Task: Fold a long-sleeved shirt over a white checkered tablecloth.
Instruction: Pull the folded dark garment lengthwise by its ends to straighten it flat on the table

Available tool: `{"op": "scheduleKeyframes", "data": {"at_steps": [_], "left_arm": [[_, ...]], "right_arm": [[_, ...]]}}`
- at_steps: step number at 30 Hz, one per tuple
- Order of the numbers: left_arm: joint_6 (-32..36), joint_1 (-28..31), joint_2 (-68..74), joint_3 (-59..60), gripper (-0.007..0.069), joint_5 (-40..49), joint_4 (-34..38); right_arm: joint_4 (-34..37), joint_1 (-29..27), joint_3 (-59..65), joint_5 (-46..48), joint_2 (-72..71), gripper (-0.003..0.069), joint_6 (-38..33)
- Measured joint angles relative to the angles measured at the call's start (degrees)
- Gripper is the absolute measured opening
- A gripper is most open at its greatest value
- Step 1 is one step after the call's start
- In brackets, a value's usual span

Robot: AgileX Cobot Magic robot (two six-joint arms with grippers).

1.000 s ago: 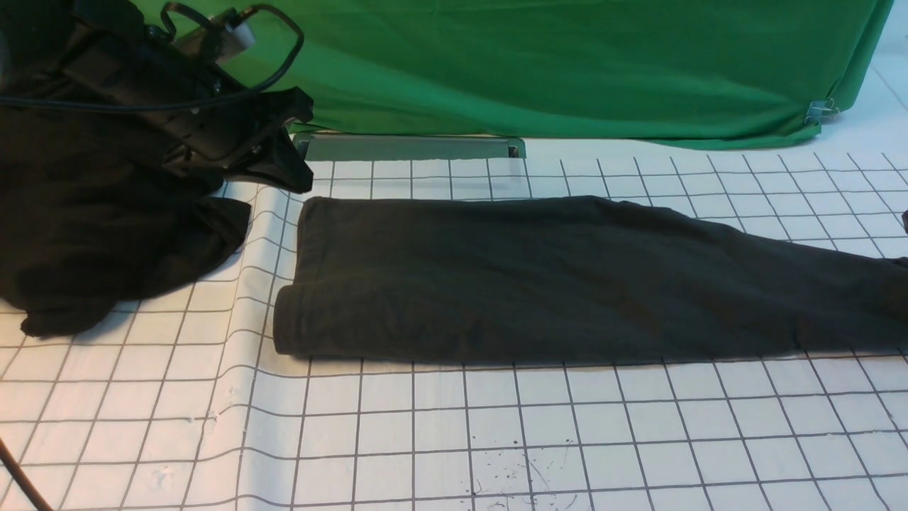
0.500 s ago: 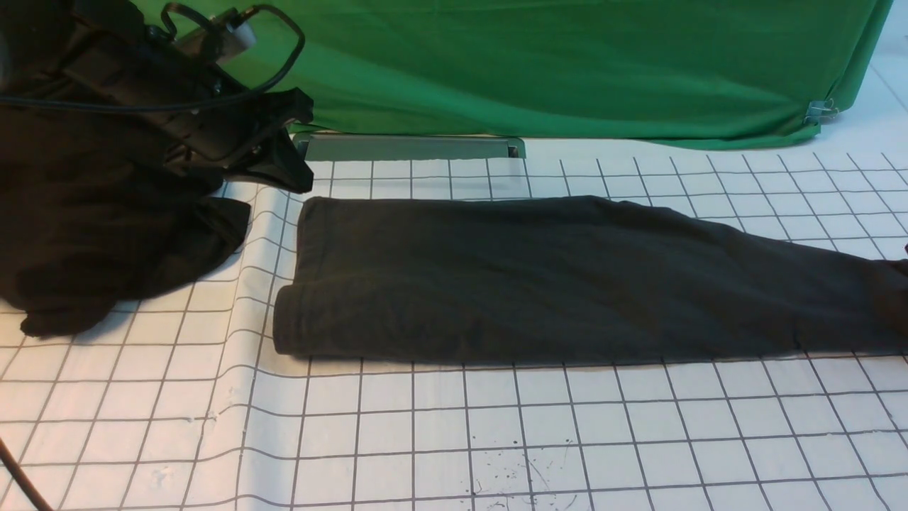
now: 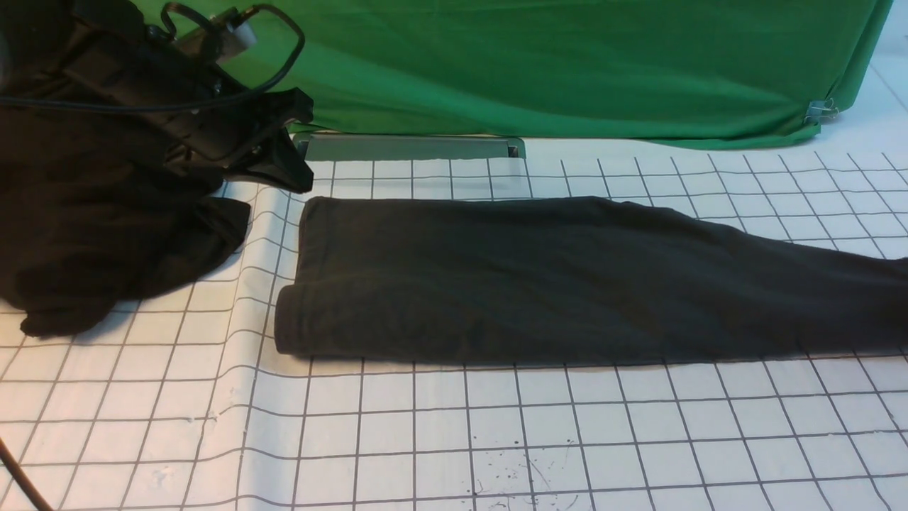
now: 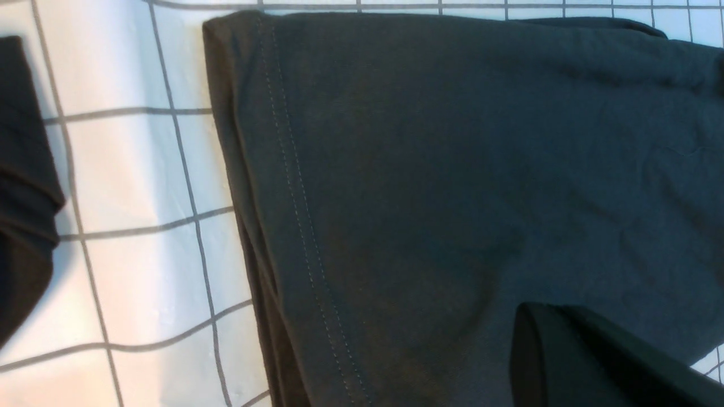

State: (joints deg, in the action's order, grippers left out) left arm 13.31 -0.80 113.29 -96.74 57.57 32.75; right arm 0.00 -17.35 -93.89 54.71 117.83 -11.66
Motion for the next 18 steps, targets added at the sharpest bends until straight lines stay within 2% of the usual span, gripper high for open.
{"op": "scheduleKeyframes", "data": {"at_steps": [4,7,9,11,12,13,14,18], "left_arm": [[0.0,0.0,0.0,0.0,0.0003,0.0,0.0],[0.0,0.0,0.0,0.0,0.0003,0.0,0.0],[0.0,0.0,0.0,0.0,0.0003,0.0,0.0],[0.0,0.0,0.0,0.0,0.0003,0.1,0.0],[0.0,0.0,0.0,0.0,0.0003,0.1,0.0],[0.0,0.0,0.0,0.0,0.0003,0.3,0.0],[0.0,0.0,0.0,0.0,0.0003,0.4,0.0],[0.0,0.0,0.0,0.0,0.0003,0.4,0.0]], "right_arm": [[0.0,0.0,-1.2,-1.5,-1.0,0.0024,0.0],[0.0,0.0,-1.2,-3.6,-0.2,0.0057,0.0],[0.0,0.0,-1.2,-5.0,1.2,0.0146,0.1],[-0.6,0.0,-1.4,-5.7,2.4,0.0278,0.1],[-0.8,0.0,-1.5,-5.7,2.4,0.0278,0.1],[-1.7,0.0,-2.9,-4.4,2.7,0.0392,1.6],[-2.5,0.0,-4.8,-2.2,2.7,0.0438,3.2],[-3.4,0.0,-11.6,7.1,2.2,0.0534,5.3]]}}
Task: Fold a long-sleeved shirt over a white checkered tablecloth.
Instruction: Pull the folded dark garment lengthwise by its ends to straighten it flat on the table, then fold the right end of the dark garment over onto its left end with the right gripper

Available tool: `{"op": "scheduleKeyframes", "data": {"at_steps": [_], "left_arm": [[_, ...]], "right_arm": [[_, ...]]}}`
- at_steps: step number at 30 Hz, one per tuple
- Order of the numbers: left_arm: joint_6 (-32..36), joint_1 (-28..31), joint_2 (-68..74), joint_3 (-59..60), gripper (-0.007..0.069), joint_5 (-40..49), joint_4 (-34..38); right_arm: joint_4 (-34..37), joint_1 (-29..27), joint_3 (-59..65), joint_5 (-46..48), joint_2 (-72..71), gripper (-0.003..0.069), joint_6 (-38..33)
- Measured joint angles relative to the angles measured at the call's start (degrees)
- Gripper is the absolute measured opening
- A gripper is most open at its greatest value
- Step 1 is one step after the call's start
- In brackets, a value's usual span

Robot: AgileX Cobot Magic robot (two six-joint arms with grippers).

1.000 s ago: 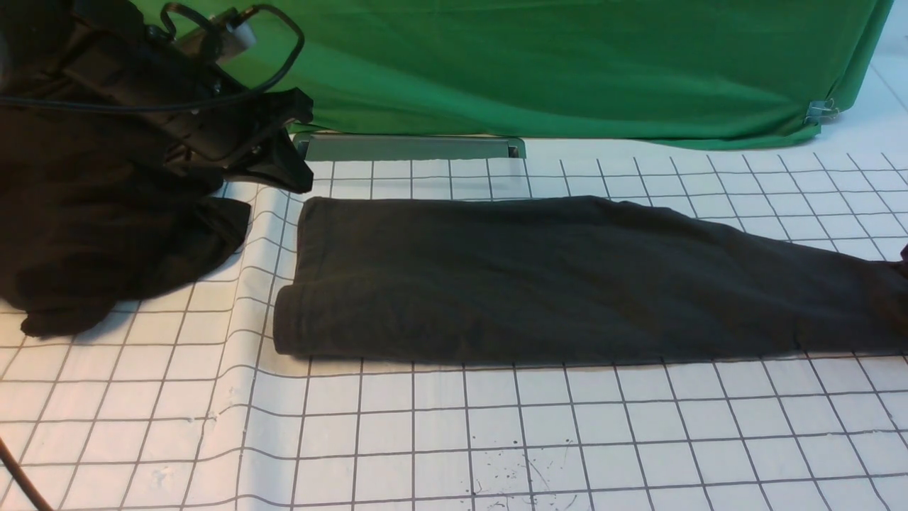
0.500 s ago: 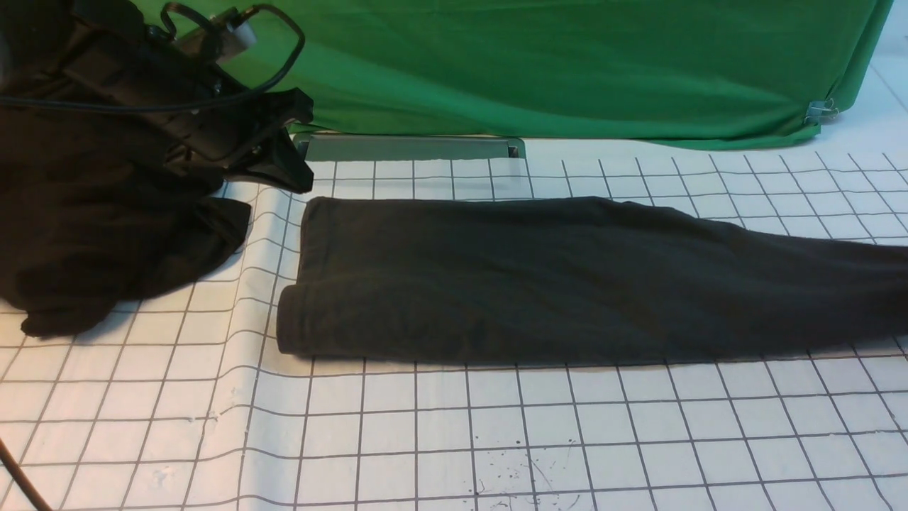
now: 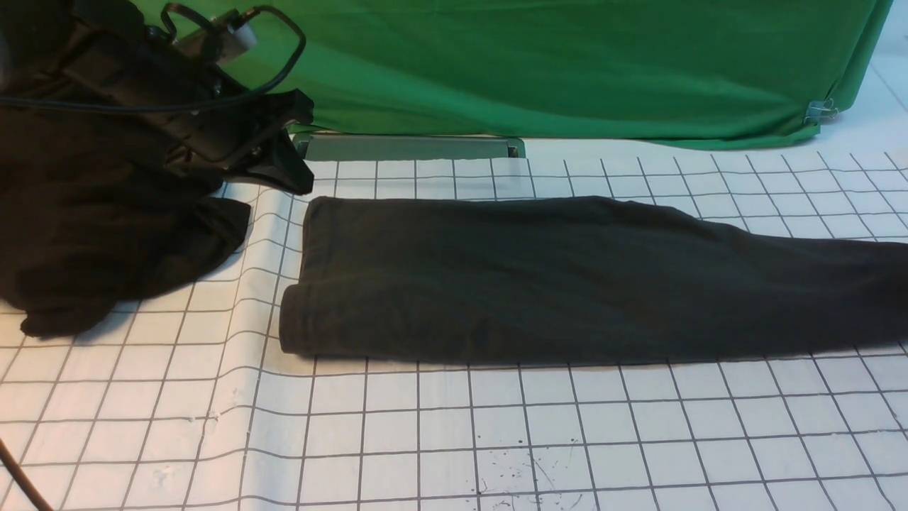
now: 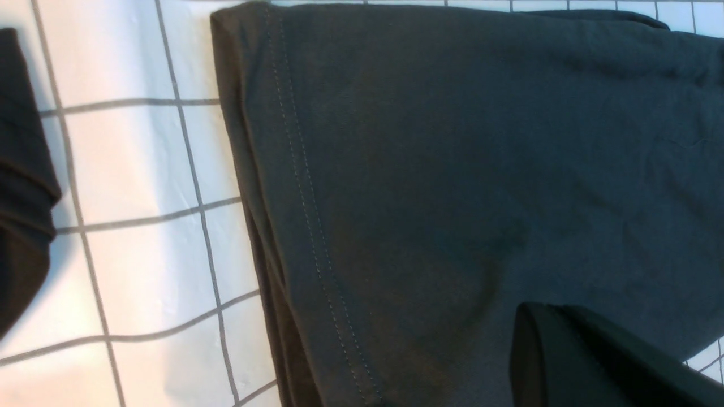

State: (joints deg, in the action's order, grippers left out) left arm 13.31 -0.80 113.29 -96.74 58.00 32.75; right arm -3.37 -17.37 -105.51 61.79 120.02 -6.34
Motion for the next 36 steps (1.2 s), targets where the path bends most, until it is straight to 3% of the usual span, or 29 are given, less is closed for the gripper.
{"op": "scheduleKeyframes", "data": {"at_steps": [5,15,18,20,22,23,24,27,36], "left_arm": [[0.0,0.0,0.0,0.0,0.0003,0.0,0.0],[0.0,0.0,0.0,0.0,0.0003,0.1,0.0],[0.0,0.0,0.0,0.0,0.0003,0.2,0.0],[0.0,0.0,0.0,0.0,0.0003,0.8,0.0],[0.0,0.0,0.0,0.0,0.0003,1.9,0.0],[0.0,0.0,0.0,0.0,0.0003,2.7,0.0],[0.0,0.0,0.0,0.0,0.0003,3.1,0.0],[0.0,0.0,0.0,-0.2,0.0003,5.5,0.0],[1.9,0.0,-5.5,-1.2,0.0003,11.2,-0.2]], "right_arm": [[0.9,0.0,-1.7,6.5,-0.5,0.0563,2.7],[3.4,0.0,3.4,2.5,7.6,0.0555,4.0],[7.4,0.0,3.4,1.6,8.8,0.0468,2.0],[9.2,-0.1,3.3,1.7,8.9,0.0363,0.6],[10.6,-0.1,3.3,1.8,8.9,0.0221,-0.6],[11.1,-0.1,3.0,2.2,9.0,0.0114,-1.3],[11.2,-0.1,2.7,2.8,9.1,0.0075,-1.7],[10.0,-0.8,0.6,5.7,9.0,0.0025,-2.4],[4.2,-6.4,-3.6,7.8,-1.5,0.0021,0.8]]}}
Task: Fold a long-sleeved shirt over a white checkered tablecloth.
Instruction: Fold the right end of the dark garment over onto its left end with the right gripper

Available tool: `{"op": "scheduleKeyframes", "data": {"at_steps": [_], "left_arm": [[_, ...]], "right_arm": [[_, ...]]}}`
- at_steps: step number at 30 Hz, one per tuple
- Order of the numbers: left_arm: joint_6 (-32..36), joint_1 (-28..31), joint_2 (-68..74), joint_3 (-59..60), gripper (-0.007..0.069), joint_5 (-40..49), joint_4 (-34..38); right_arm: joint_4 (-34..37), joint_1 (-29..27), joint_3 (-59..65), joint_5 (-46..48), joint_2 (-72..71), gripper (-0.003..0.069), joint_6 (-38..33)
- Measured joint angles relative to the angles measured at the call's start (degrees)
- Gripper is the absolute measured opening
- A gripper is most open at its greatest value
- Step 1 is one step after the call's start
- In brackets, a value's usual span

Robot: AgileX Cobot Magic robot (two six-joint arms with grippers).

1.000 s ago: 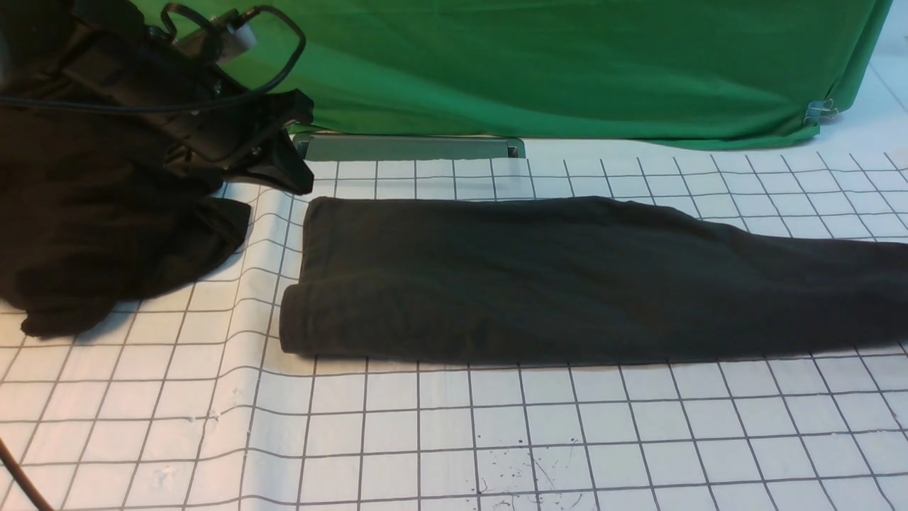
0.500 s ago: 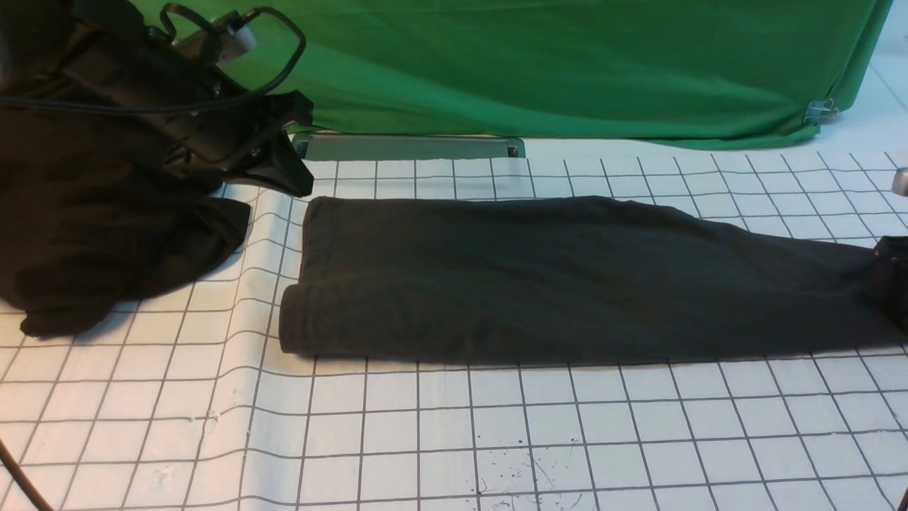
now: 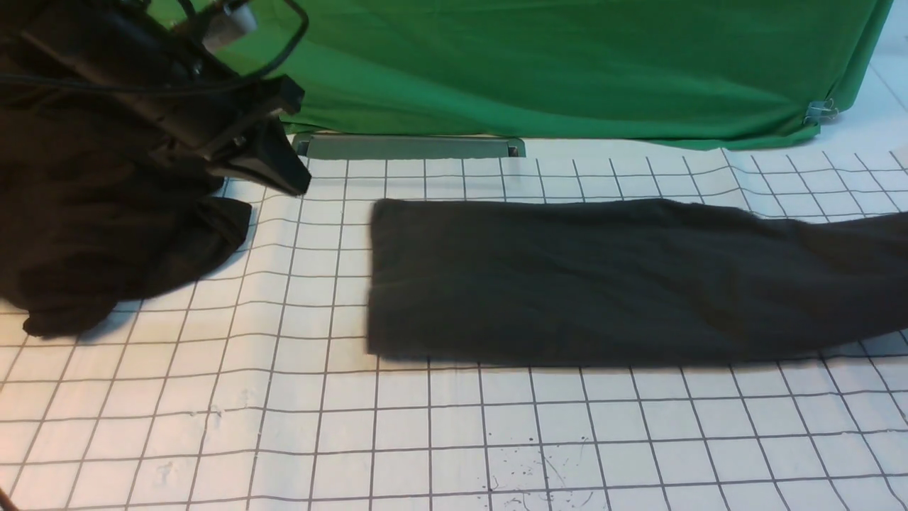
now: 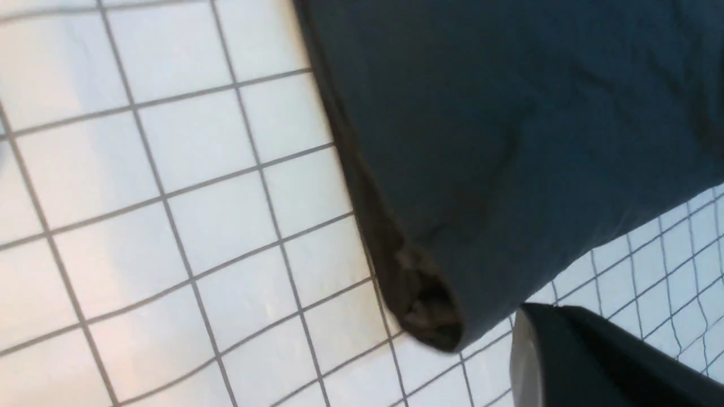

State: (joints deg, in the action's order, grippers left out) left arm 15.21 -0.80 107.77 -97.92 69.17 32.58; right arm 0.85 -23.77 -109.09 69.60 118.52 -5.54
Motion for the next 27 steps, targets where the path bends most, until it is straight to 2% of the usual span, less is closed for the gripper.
{"op": "scheduleKeyframes", "data": {"at_steps": [2,4,5,7,12,13,14,17,18,19,20,22,27], "left_arm": [[0.1,0.0,-0.5,0.0,0.0003,0.2,0.1],[0.3,0.0,-0.8,0.0,0.0003,0.0,0.1],[0.3,0.0,-0.8,0.0,0.0003,0.0,0.1],[0.3,0.0,-0.8,0.2,0.0003,-0.3,0.2],[0.3,-0.2,-0.5,0.6,0.0003,-0.6,3.3],[0.5,-0.3,-0.4,0.6,0.0003,-0.6,3.7],[1.7,-1.2,-0.2,0.9,0.0003,-0.8,4.9],[3.1,-4.4,0.6,3.1,0.0003,-3.1,6.4],[3.1,-4.6,0.7,3.3,0.0003,-3.5,6.5],[3.2,-7.1,1.6,5.4,0.0003,-7.3,6.8],[3.2,-7.8,1.9,5.7,0.0003,-8.5,6.8],[3.3,-12.0,4.6,8.5,0.0003,-15.8,6.4],[3.3,-15.7,10.1,11.2,0.0003,-18.2,3.8]], "right_arm": [[0.4,-0.3,-0.1,0.1,-2.6,0.0021,1.1],[4.9,0.4,-0.1,0.2,-6.6,0.0021,2.1],[4.9,0.5,-0.1,0.2,-7.0,0.0021,2.1],[9.7,3.6,0.4,0.1,-10.7,0.0021,3.4],[12.8,15.4,1.3,0.2,-15.5,0.0021,6.6],[12.8,15.9,1.3,0.2,-15.6,0.0021,6.8],[13.3,20.7,1.3,0.2,-15.7,0.0021,8.9],[13.2,28.3,1.4,-0.1,-14.7,0.0021,11.9],[13.2,28.3,1.4,-0.3,-14.7,0.0021,12.1],[13.1,32.6,1.4,-1.3,-14.0,0.0021,13.6],[13.1,33.1,1.4,-1.3,-13.9,0.0021,13.6],[13.2,38.5,1.4,-3.8,-13.1,0.0021,15.2],[13.4,44.3,1.4,-5.9,-12.4,0.0020,16.9]]}}
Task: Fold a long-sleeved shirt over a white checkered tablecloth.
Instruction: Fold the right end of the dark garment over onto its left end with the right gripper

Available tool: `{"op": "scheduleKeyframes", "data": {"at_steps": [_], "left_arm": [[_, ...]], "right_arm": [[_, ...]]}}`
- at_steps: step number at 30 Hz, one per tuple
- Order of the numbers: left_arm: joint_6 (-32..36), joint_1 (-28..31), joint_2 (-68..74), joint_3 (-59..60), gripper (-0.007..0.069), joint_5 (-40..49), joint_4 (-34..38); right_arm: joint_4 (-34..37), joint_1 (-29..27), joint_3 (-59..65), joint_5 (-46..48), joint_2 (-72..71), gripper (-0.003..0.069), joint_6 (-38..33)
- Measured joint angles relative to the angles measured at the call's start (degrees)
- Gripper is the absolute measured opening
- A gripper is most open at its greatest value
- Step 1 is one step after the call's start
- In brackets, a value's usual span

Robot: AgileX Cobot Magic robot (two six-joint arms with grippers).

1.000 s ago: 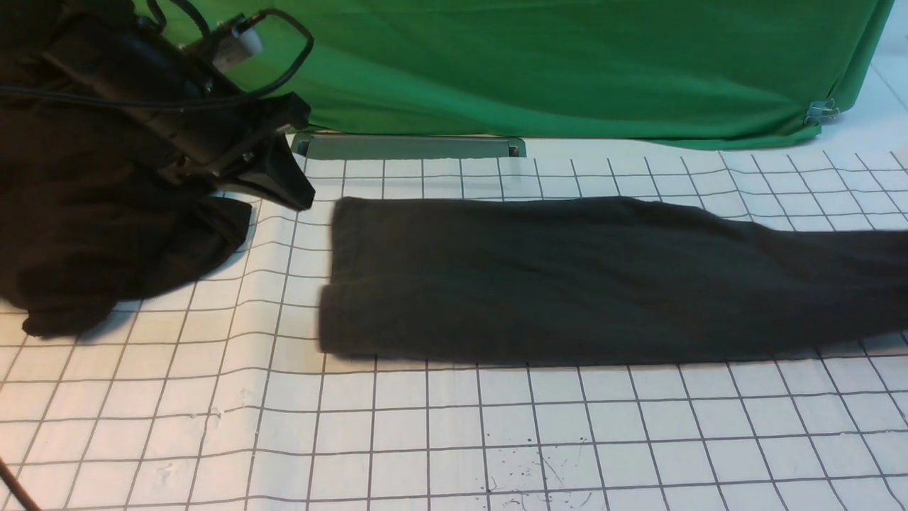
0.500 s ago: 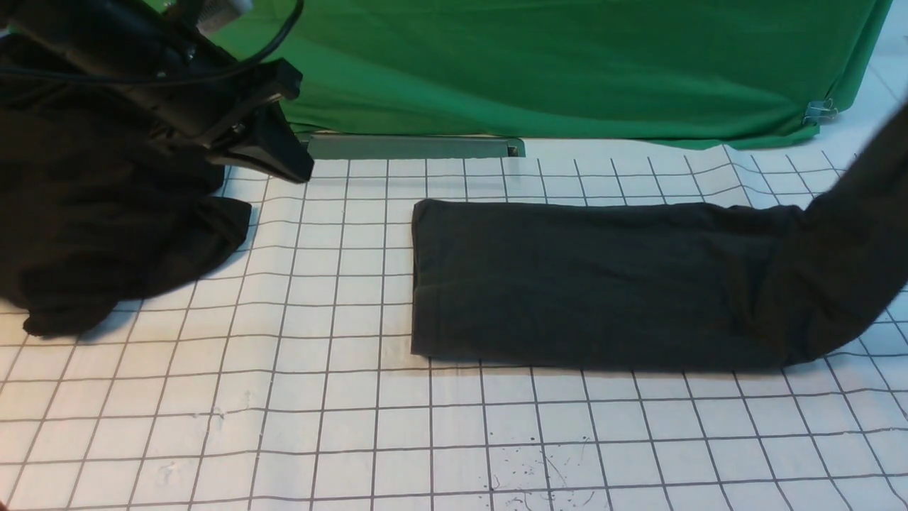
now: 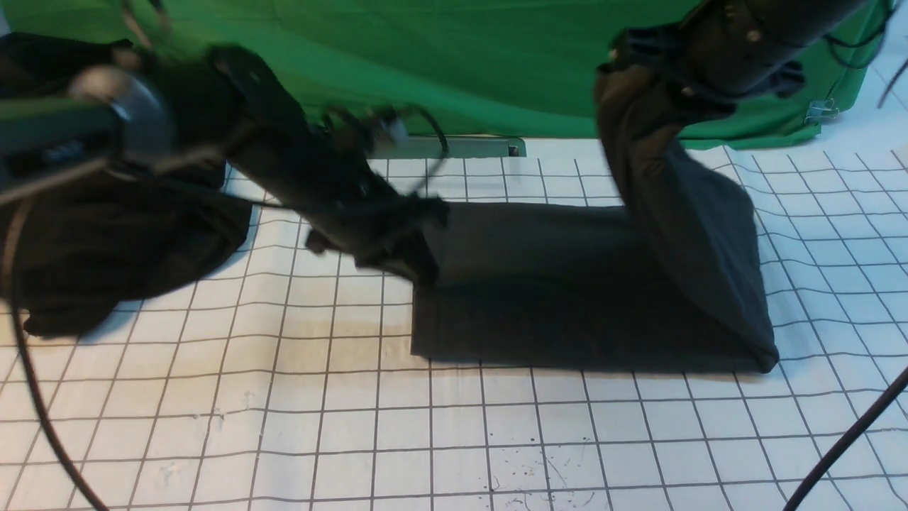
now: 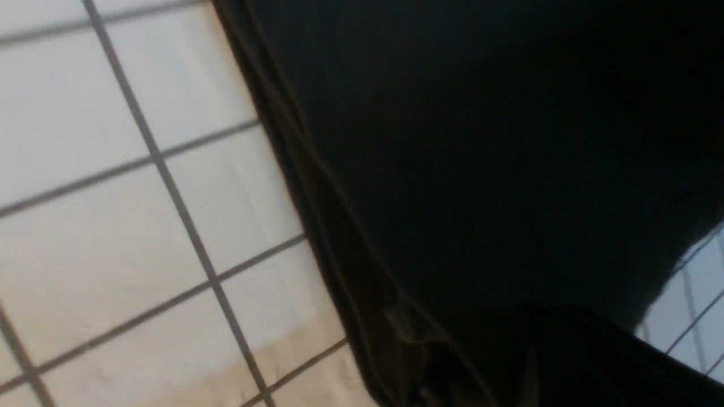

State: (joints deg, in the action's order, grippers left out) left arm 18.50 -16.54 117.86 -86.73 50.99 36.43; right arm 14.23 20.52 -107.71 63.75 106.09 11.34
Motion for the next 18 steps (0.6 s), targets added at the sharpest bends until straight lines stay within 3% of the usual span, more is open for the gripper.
{"op": "scheduleKeyframes", "data": {"at_steps": [8,18], "left_arm": [[-2.9,0.7,3.4,0.5,0.0003,3.2,-3.8],[-3.5,10.1,-9.2,0.7,0.0003,5.7,-4.9]], "right_arm": [[-0.3,2.9,0.0,0.2,0.1,0.0021,1.9],[-0.5,8.8,0.0,-5.2,3.2,0.0021,4.0]]}}
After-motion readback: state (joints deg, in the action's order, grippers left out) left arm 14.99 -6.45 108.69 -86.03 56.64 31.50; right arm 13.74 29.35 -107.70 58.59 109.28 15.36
